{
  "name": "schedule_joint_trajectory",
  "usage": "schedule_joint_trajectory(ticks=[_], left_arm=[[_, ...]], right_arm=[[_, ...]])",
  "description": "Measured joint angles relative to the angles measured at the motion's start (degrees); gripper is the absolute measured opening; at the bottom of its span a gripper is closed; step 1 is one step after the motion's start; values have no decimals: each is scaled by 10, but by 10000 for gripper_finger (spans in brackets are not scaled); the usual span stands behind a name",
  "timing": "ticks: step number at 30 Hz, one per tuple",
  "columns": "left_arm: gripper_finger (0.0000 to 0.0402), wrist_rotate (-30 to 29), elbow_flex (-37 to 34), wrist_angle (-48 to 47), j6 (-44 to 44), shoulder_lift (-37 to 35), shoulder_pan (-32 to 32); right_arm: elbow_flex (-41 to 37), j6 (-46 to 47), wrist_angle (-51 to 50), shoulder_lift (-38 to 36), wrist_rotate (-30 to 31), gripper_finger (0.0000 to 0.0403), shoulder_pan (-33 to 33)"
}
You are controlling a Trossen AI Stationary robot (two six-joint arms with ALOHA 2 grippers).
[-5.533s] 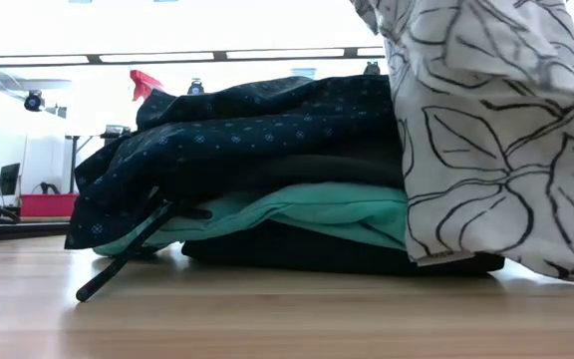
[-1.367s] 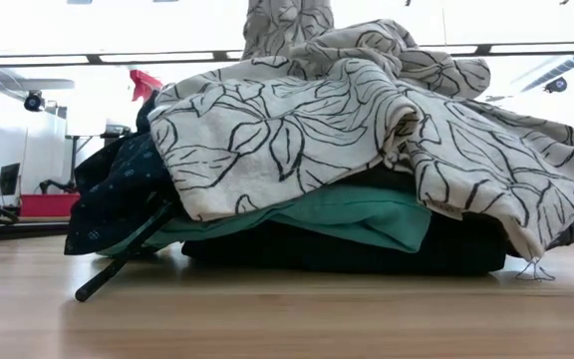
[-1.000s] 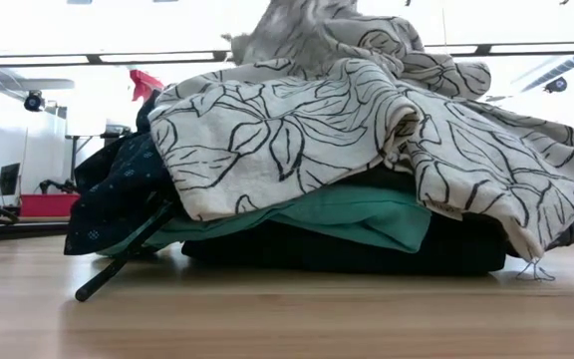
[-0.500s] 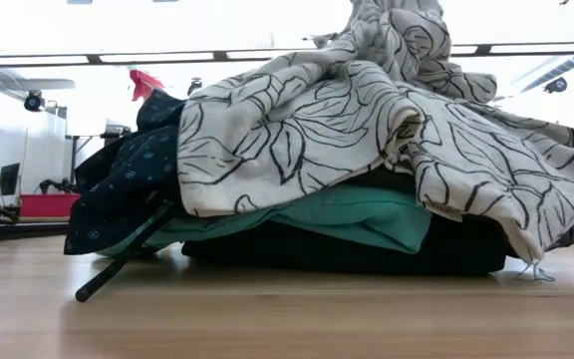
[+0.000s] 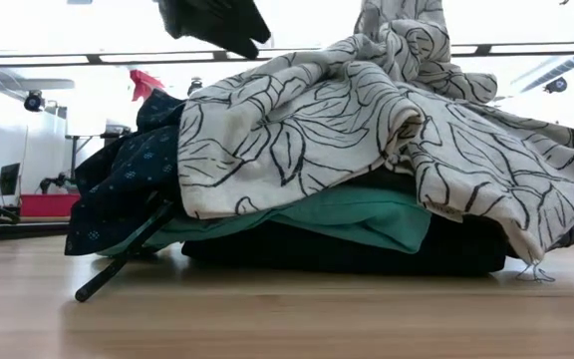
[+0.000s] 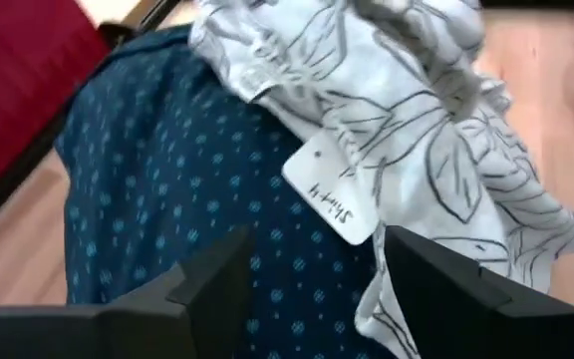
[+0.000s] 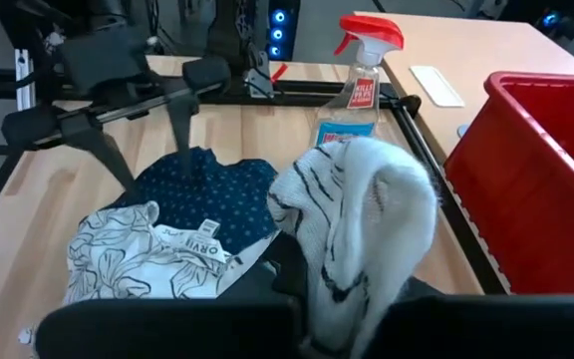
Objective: Fold Laundry from Bin
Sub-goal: Fold the white floral shirt
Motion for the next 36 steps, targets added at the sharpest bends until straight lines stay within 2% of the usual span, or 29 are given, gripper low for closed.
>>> schedule_joint_trajectory(ticks=[8, 23, 28, 36], left_arm=[[226, 25, -24, 0, -71, 11, -11], [226, 39, -15, 34, -41, 43, -19], [226, 64, 4, 34, -25, 53, -23], [226, 74, 7, 11, -44, 58, -25]], right_arm=[[-3, 1, -2, 7, -4, 9, 0], [-3, -9, -1, 13, -4, 9, 0], [-3, -9, -2, 13, -4, 9, 0], [-3, -7, -2, 13, -4, 9, 0]])
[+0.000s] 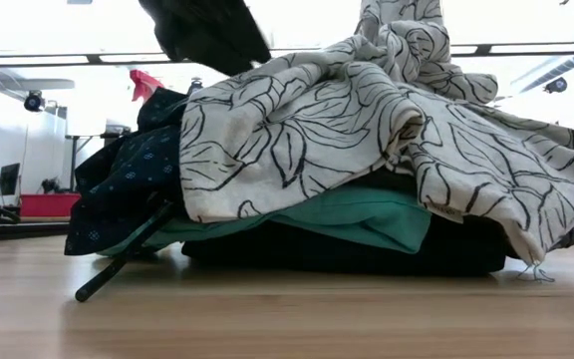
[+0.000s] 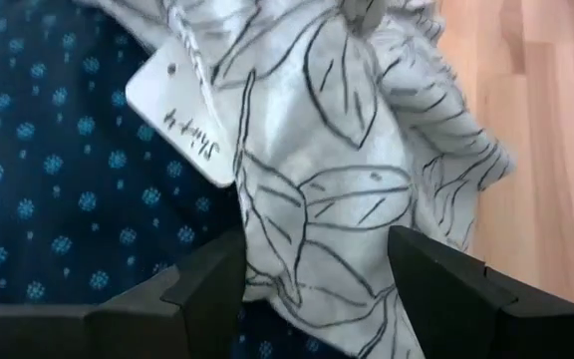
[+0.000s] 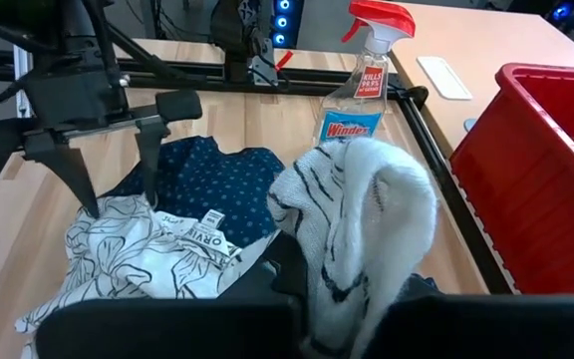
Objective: Fold Laundry from Bin
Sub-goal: Fold the white floral shirt
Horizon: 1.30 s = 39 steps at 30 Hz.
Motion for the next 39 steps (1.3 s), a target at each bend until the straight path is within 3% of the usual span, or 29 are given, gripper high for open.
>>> schedule_joint_trajectory(ticks=[7, 16, 20, 23, 30, 34, 39], left_arm=[[197, 3, 0, 0, 4, 0, -1], [17, 18, -4, 8, 8, 0, -1], [8, 8, -5, 7, 6, 0, -1], [2, -34, 0, -3, 6, 0, -7], [0, -185, 173, -134, 127, -9, -75], [0, -253, 283, -160, 224, -5, -123], [0, -284, 386, -158, 316, -4, -161]], right_arm=[[0, 0, 0, 0, 0, 9, 0], [0, -1, 4, 0, 0, 9, 0], [0, 0, 4, 0, 0, 9, 0], [0, 8, 13, 0, -13, 9, 0], [41, 46, 122, -16, -201, 9, 45], [58, 71, 154, -15, -218, 9, 91], [89, 102, 167, 3, -222, 9, 168]])
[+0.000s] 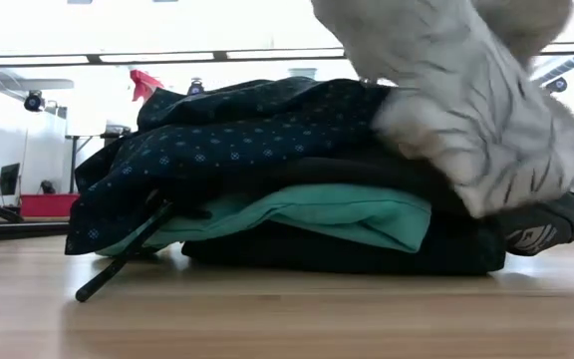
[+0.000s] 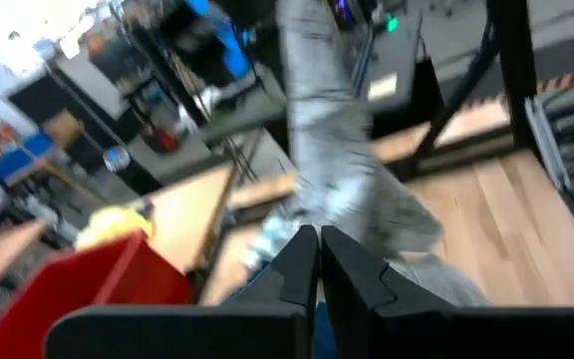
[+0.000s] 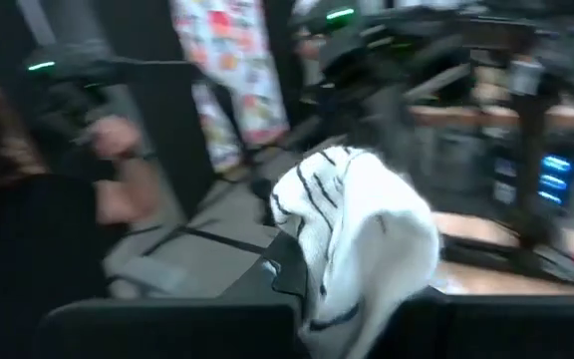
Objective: Fold Laundry from Bin
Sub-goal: Fold the white floral shirt
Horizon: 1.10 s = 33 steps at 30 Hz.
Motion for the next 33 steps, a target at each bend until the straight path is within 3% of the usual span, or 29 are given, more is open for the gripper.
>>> schedule_joint_trajectory(ticks=[8, 10, 13, 16, 20, 23, 26, 31, 33], left_arm=[[0, -10, 142, 55, 190, 0, -25], [0, -16, 175, 52, 214, 0, -25], [0, -42, 213, 10, 221, 0, -13], [0, -95, 233, -86, 170, 0, 11], [0, -108, 240, -290, -4, 0, 66], [0, -93, 234, -427, -139, 3, 121], [0, -93, 221, -472, -188, 14, 180], [0, -84, 190, -397, -81, 18, 263], [0, -48, 185, -377, -62, 22, 295]], right_arm=[[111, -23, 14, 55, 5, 9, 125], [154, -42, -30, 71, 45, 9, 138], [215, -75, -144, 90, 180, 9, 142], [252, -89, -252, 108, 365, 9, 141], [268, -77, -365, 126, 613, 9, 139], [266, -45, -425, 134, 716, 9, 121], [252, -13, -462, 136, 735, 9, 85], [222, 29, -502, 144, 735, 9, -1], [204, 36, -508, 144, 736, 9, -40]])
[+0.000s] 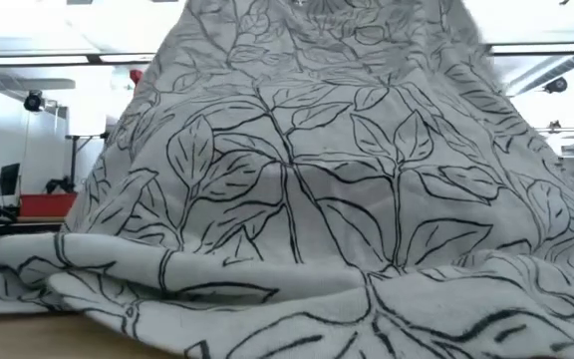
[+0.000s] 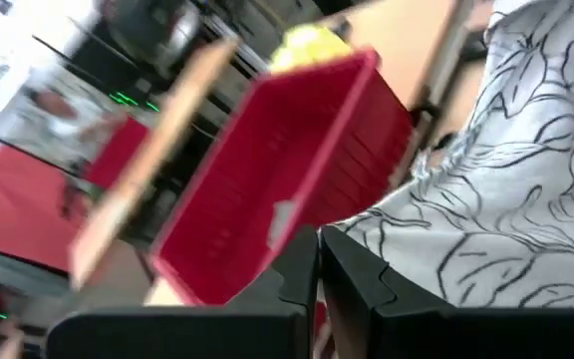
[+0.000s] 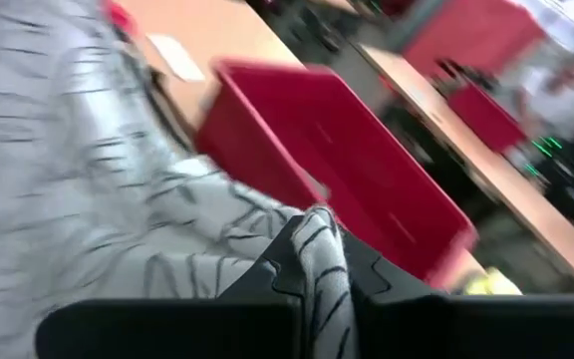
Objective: Fold Laundry from Bin
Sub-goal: Fold the white floral shirt
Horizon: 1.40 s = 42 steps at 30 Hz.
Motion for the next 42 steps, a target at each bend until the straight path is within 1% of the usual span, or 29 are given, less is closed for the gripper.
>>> schedule_joint_trajectory(ticks=[6, 8, 13, 15, 16, 18, 23, 25, 29, 31, 32, 35, 38, 42], left_arm=[[0, 152, -6, 5, -9, 8, 88], [0, 187, -12, 5, -14, 11, 115], [1, 210, -52, 4, -18, 12, 166], [8, 247, -67, 6, -28, 12, 182], [13, 267, -73, 9, -30, 12, 188], [28, 288, -89, 11, -30, 12, 197], [74, 290, -124, 4, -48, 11, 201], [95, 301, -136, -10, -64, 10, 196], [132, 373, -184, -16, -108, -7, 168], [148, 399, -231, -4, -139, -26, 145], [155, 410, -261, 9, -158, -39, 132], [174, 445, -365, 88, -222, -88, 87], [191, 451, -476, 214, -294, -136, 33], [207, 453, -591, 313, -403, -180, -28]], right_arm=[[-53, -1, 2, 1, -9, 9, -106], [-70, -7, 2, 3, -37, 9, -133], [-115, -20, 22, 4, -172, 9, -194], [-132, -20, 32, 4, -217, 14, -215], [-139, -20, 32, 4, -231, 19, -225], [-149, -26, 38, 4, -253, 32, -243], [-165, -42, 49, 5, -294, 84, -277], [-167, -43, 48, 0, -304, 108, -284], [-167, -43, 42, -25, -311, 155, -284], [-172, -41, 37, -43, -345, 175, -284], [-179, -40, 38, -56, -372, 184, -284], [-225, -27, 69, -103, -457, 206, -283], [-296, -6, 127, -156, -536, 222, -278], [-386, 36, 191, -209, -587, 232, -260]])
